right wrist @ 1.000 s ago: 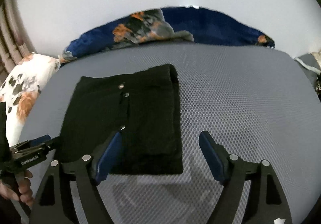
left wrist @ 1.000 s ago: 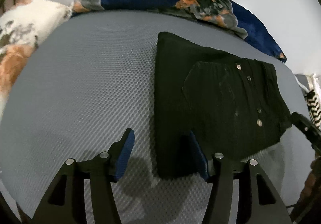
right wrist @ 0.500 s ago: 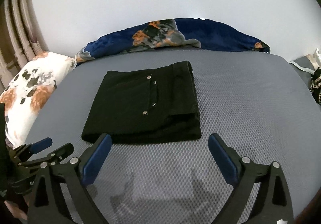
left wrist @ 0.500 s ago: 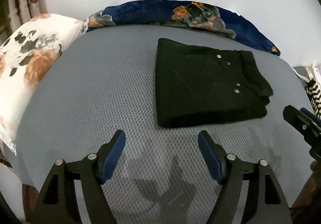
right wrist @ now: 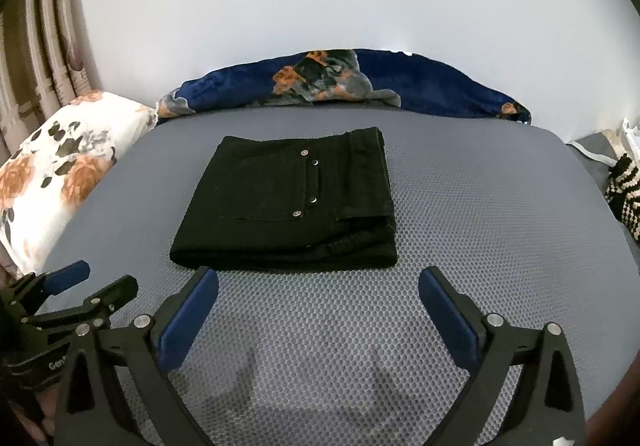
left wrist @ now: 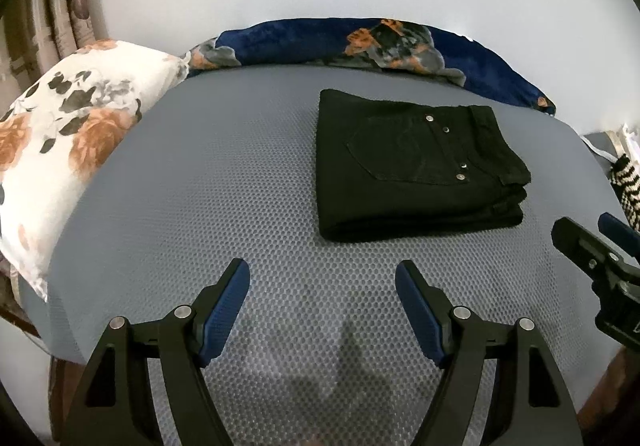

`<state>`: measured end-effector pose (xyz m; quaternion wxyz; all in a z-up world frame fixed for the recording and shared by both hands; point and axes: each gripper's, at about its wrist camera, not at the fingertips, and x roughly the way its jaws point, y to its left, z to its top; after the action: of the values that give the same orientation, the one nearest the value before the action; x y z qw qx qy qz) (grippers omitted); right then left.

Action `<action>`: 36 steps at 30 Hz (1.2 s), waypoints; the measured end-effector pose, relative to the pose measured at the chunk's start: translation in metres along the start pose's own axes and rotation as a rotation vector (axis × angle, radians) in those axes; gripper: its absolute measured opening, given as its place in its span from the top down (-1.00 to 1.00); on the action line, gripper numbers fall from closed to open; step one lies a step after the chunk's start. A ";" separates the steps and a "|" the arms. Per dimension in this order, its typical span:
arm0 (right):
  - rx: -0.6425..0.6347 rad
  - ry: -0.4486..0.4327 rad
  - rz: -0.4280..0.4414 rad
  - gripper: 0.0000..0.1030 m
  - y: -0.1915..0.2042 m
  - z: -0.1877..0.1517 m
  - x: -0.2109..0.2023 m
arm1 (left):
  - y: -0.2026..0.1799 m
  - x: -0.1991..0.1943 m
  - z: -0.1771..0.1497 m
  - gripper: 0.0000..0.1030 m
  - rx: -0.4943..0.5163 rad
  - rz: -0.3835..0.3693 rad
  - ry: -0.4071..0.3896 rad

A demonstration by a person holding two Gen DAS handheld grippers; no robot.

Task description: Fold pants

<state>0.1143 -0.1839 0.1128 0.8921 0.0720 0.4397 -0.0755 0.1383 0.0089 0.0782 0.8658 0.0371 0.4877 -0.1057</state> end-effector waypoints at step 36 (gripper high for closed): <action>0.023 0.030 0.003 -0.95 0.006 -0.013 0.009 | 0.002 0.009 -0.007 -0.48 -0.019 0.031 0.045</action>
<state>0.1110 -0.1759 0.0988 0.8847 0.0840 0.4518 -0.0778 0.1375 0.0109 0.0665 0.8563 0.0389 0.5076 -0.0866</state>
